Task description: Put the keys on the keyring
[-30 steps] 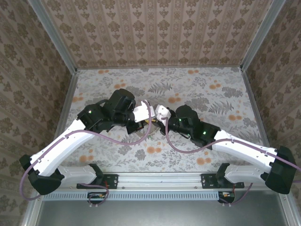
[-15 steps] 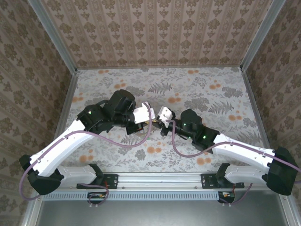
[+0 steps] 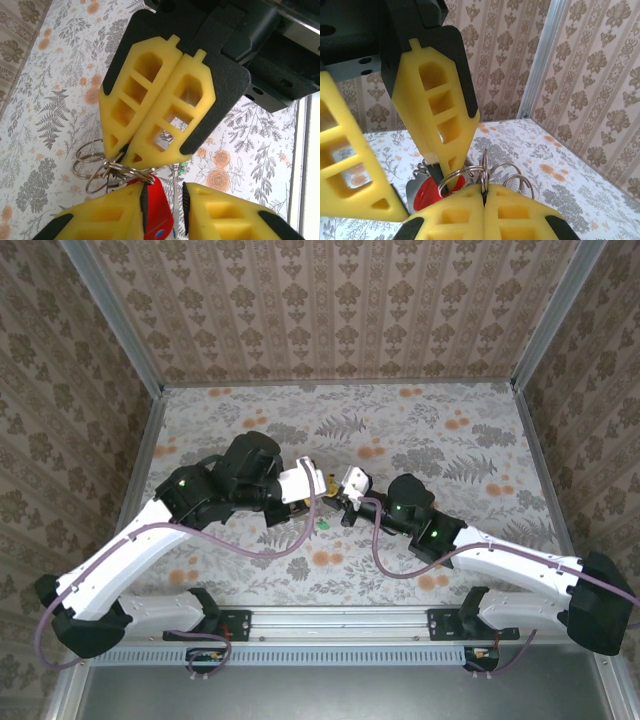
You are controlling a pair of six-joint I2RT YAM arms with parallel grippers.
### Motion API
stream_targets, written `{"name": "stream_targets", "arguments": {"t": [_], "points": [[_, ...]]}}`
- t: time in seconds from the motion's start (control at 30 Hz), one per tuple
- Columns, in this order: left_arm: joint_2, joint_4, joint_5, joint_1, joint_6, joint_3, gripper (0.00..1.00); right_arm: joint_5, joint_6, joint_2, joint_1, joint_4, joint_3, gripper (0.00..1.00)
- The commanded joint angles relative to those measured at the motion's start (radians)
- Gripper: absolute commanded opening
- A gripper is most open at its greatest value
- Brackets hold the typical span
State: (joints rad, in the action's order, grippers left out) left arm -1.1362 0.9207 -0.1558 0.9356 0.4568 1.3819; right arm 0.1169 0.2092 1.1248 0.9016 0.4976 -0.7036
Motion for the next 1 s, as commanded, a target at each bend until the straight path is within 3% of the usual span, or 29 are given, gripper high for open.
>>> {"name": "stream_targets", "arguments": {"t": [0.0, 0.37, 0.47, 0.73, 0.97], "points": [[0.054, 0.011, 0.01, 0.004, -0.007, 0.023, 0.32, -0.006, -0.001, -0.031, 0.005, 0.119, 0.006, 0.0], [0.132, -0.005, 0.047, -0.009, 0.006, 0.034, 0.35, 0.018, -0.005, -0.034, 0.006, 0.171, 0.025, 0.0], [0.135, -0.018, 0.049, -0.046, 0.012, 0.051, 0.34, 0.036, -0.003, -0.038, 0.006, 0.175, 0.029, 0.0], [0.069, 0.041, -0.159, -0.193, 0.107, 0.112, 0.26, 0.145, 0.019, -0.048, 0.006, 0.126, 0.01, 0.0], [0.061, 0.023, -0.361, -0.198, 0.154, 0.072, 0.23, 0.164, 0.017, -0.046, 0.005, 0.117, 0.0, 0.0]]}}
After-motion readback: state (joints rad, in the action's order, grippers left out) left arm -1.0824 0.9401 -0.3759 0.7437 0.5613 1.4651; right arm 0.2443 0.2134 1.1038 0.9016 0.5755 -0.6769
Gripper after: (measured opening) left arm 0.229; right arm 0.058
